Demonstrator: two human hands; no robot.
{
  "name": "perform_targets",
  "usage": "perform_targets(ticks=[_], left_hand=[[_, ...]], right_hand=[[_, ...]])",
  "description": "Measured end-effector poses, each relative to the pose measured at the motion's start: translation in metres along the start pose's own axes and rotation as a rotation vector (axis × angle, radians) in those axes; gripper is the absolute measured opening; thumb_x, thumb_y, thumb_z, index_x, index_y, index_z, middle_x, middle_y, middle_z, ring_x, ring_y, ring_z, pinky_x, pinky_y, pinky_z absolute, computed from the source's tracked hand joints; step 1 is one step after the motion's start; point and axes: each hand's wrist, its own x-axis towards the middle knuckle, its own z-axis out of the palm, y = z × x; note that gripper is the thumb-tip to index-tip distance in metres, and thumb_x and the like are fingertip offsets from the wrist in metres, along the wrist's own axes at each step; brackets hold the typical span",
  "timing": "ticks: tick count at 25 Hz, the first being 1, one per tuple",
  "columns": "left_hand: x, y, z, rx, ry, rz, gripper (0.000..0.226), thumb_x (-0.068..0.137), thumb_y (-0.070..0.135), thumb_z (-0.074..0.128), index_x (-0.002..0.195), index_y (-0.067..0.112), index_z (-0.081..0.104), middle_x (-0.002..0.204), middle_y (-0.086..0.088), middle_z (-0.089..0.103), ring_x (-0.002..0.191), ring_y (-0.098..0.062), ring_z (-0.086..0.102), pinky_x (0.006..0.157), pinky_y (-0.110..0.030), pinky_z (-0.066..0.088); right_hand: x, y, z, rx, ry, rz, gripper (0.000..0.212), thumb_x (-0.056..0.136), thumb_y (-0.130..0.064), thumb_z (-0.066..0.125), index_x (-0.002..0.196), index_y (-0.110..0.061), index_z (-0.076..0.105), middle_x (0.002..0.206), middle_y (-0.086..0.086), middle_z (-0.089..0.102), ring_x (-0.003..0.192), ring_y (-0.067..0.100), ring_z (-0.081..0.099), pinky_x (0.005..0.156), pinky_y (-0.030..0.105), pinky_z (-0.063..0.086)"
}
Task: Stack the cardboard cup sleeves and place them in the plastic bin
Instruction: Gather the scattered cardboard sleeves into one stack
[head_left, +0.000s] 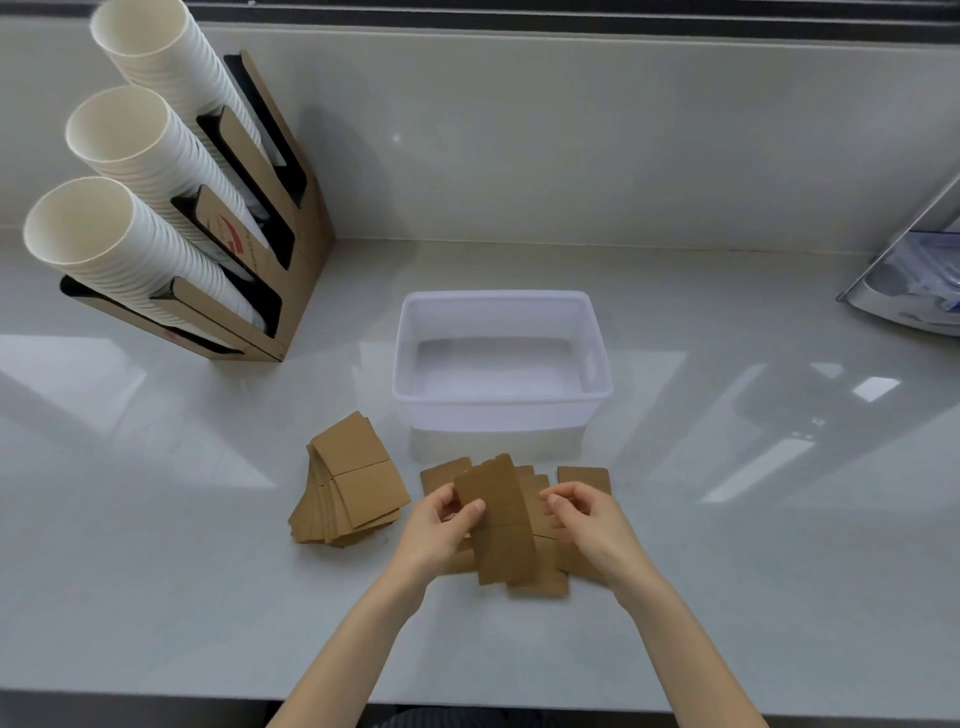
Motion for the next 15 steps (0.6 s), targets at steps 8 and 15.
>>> perform_targets(ticks=[8, 15], left_hand=[[0.0, 0.007, 0.001, -0.031, 0.031, 0.005, 0.015, 0.091, 0.017, 0.049, 0.091, 0.03, 0.056, 0.09, 0.008, 0.065, 0.082, -0.005, 0.061, 0.051, -0.009, 0.051], [0.003, 0.006, 0.001, 0.033, 0.056, 0.004, 0.017, 0.092, 0.021, 0.047, 0.085, 0.035, 0.053, 0.087, 0.013, 0.063, 0.08, -0.002, 0.059, 0.059, -0.014, 0.049]], right_hand=[[0.006, 0.013, -0.007, -0.739, 0.267, 0.202, 0.073, 0.08, -0.049, 0.057, 0.134, -0.008, 0.027, 0.132, 0.02, 0.038, 0.123, 0.035, 0.038, 0.1, 0.04, 0.036], [0.018, 0.017, -0.007, -0.591, 0.269, 0.253, 0.063, 0.079, -0.034, 0.066, 0.122, 0.001, 0.035, 0.13, 0.023, 0.042, 0.12, 0.038, 0.045, 0.098, 0.042, 0.039]])
